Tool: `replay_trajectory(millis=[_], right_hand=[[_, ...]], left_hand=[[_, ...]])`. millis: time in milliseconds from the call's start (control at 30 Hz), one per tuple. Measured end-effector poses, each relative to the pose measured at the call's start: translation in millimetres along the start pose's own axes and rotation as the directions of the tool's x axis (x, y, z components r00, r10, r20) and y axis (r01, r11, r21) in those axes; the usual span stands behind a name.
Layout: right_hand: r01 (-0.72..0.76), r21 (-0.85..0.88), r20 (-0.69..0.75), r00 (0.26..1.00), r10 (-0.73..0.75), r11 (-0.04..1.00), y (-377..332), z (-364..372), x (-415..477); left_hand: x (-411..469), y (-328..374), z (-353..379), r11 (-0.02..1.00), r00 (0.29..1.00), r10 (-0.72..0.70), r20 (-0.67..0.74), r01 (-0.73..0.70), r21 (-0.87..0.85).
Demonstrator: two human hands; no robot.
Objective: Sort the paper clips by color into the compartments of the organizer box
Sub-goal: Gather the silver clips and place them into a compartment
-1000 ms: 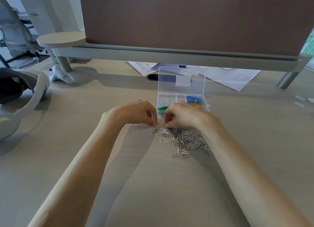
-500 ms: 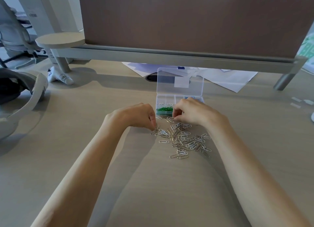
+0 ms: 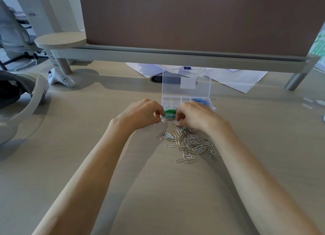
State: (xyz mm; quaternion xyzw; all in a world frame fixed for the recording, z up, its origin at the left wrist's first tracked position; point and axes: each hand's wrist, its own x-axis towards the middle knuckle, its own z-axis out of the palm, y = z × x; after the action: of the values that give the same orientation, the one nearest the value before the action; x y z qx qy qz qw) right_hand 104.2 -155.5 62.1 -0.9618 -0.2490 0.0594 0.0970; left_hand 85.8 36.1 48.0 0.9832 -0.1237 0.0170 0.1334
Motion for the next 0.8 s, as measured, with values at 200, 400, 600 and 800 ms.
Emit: replay_trajectory(millis=[200, 400, 600, 800], right_hand=[[0.019, -0.032, 0.007, 1.0, -0.019, 0.999, 0, -2, -1], [0.057, -0.014, 0.03, 0.998, -0.057, 0.998, 8, -5, 0], [0.055, 0.02, 0.028, 0.998, -0.056, 0.998, 16, -10, 0], [0.061, -0.029, 0.036, 0.998, -0.06, 0.998, 8, -2, 4]], left_hand=[[-1, 0, 3, 0.998, 1.0, 0.007, -0.009, -0.006, 0.061], [-1, -1, 7, 0.993, 1.0, 0.031, -0.002, -0.031, 0.113], [-1, 3, 6, 0.967, 0.992, 0.114, -0.05, -0.099, 0.235], [-1, 7, 12, 0.961, 0.985, 0.134, -0.108, -0.103, 0.256]])
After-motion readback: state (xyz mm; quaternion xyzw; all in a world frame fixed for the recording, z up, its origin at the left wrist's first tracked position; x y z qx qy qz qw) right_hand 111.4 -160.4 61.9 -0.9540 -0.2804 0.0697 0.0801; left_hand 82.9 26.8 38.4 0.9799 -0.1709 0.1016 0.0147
